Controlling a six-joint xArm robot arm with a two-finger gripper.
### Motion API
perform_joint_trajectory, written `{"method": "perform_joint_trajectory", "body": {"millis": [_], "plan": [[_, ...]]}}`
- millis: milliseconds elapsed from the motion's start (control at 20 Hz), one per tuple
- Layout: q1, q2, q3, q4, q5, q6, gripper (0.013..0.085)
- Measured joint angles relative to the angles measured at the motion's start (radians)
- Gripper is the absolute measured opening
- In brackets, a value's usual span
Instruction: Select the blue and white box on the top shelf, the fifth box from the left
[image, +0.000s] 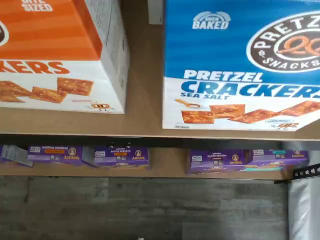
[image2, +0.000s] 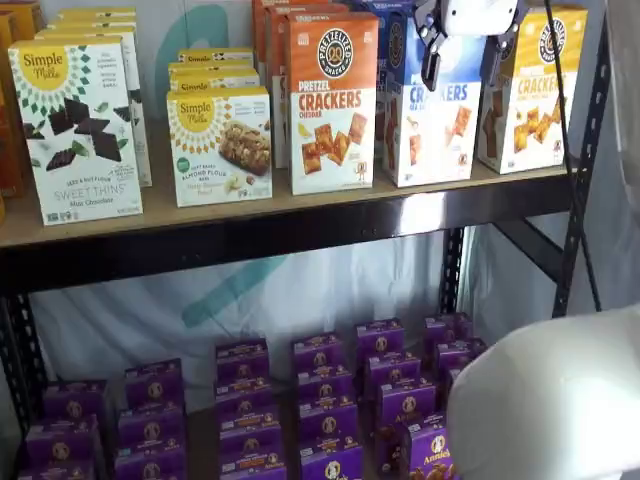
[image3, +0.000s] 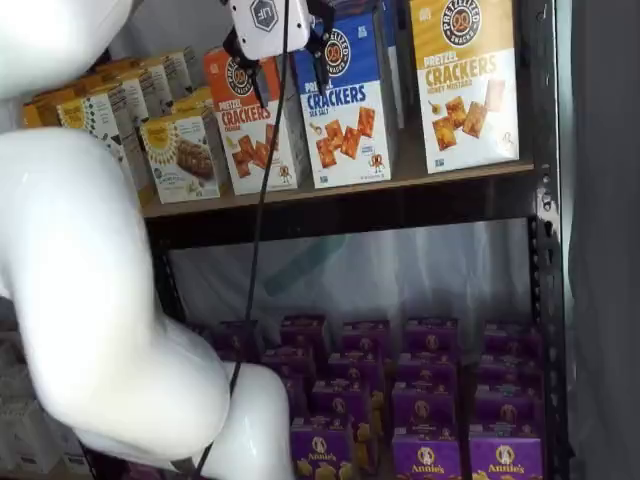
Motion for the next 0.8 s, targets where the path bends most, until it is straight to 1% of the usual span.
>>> {"method": "perform_joint_trajectory", "body": {"millis": [200, 400, 800], "plan": [[-0.006, 0.001, 0.0, 0.009, -0.007, -0.005, 0.085], [-0.003, 0.003, -0.002, 0.011, -0.013, -0.002, 0.085], [0.009, 0.011, -0.012, -0.005, -0.023, 0.008, 0.085]]}}
